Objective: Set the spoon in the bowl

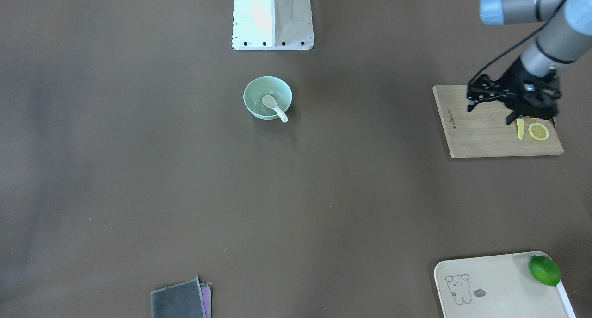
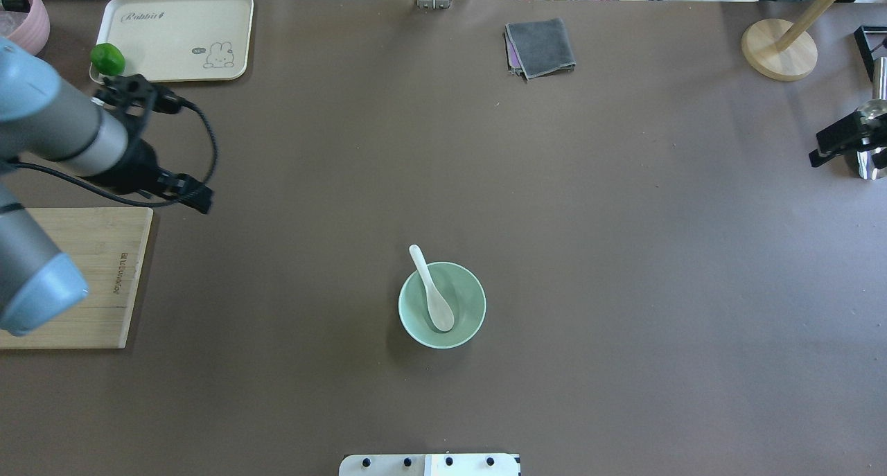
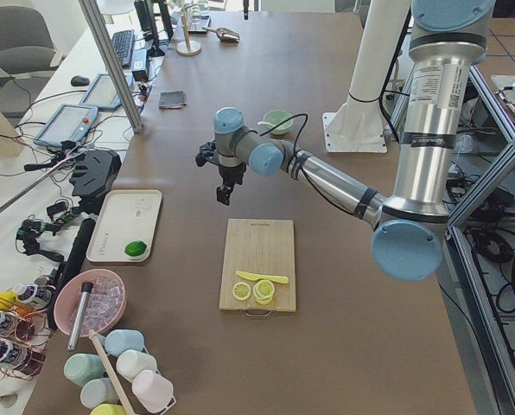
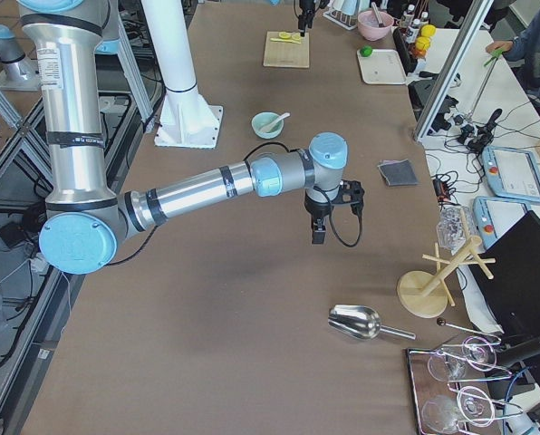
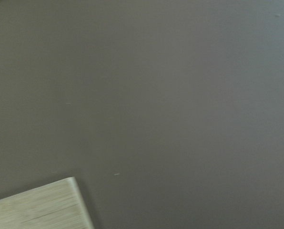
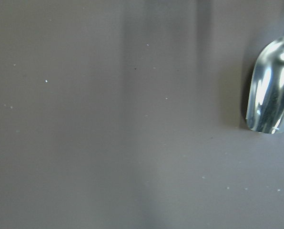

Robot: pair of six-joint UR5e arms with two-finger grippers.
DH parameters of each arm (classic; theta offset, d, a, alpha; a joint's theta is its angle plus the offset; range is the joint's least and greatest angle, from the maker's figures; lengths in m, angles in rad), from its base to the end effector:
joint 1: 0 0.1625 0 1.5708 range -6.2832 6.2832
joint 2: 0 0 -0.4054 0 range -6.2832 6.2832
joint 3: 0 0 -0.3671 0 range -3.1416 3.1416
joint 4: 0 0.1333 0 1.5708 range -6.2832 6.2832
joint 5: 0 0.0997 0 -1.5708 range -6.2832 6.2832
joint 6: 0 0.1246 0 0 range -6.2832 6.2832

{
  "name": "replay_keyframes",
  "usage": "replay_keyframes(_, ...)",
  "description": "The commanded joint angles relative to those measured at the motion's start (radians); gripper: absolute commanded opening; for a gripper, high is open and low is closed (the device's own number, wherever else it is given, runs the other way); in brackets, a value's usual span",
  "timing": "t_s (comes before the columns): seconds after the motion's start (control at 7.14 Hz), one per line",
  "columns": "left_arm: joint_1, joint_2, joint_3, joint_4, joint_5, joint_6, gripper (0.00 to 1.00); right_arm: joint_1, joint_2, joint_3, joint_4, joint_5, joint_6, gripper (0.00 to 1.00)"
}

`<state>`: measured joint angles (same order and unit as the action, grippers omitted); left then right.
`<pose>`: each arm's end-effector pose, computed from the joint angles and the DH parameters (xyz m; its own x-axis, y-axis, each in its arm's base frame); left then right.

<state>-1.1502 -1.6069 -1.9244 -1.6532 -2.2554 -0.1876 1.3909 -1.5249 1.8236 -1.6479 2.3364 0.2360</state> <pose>0.1490 -0.4667 0.4688 0.6472 0.4170 -0.6381 -0.2473 0.9067 0.3418 -0.0408 -0.4870 0.5252 0.7040 -0.0467 0.7087 0.0102 0.9984 0.0556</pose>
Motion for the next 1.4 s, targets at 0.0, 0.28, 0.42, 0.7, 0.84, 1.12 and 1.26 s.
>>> replay_keyframes(0.0, -0.249, 0.132, 0.068, 0.007, -0.033, 0.398, 0.98, 0.086, -0.017, -0.056, -0.009, 0.006, -0.157, 1.0)
replay_keyframes(0.28, -0.342, 0.204, 0.087, -0.008, -0.035, 0.459, 0.98, 0.132, -0.044, -0.066, -0.009, 0.006, -0.245, 1.0)
replay_keyframes(0.42, -0.376, 0.228, 0.081, -0.004, -0.035, 0.459, 0.98, 0.137, -0.052, -0.064, -0.009, 0.006, -0.25, 1.0)
replay_keyframes(0.7, -0.403, 0.24, 0.097, 0.0, -0.033, 0.445, 0.98, 0.14, -0.055, -0.058, -0.006, 0.004, -0.25, 1.0)
replay_keyframes(0.84, -0.436, 0.237, 0.093, 0.0, -0.035, 0.442, 0.98, 0.143, -0.06, -0.052, -0.006, 0.004, -0.25, 1.0)
replay_keyframes(1.12, -0.447, 0.24, 0.103, 0.004, -0.068, 0.4, 0.98, 0.143, -0.061, -0.047, -0.007, 0.006, -0.25, 1.0)
replay_keyframes(1.26, -0.447, 0.257, 0.111, 0.003, -0.09, 0.396, 0.98, 0.143, -0.06, -0.047, -0.007, 0.006, -0.25, 1.0)
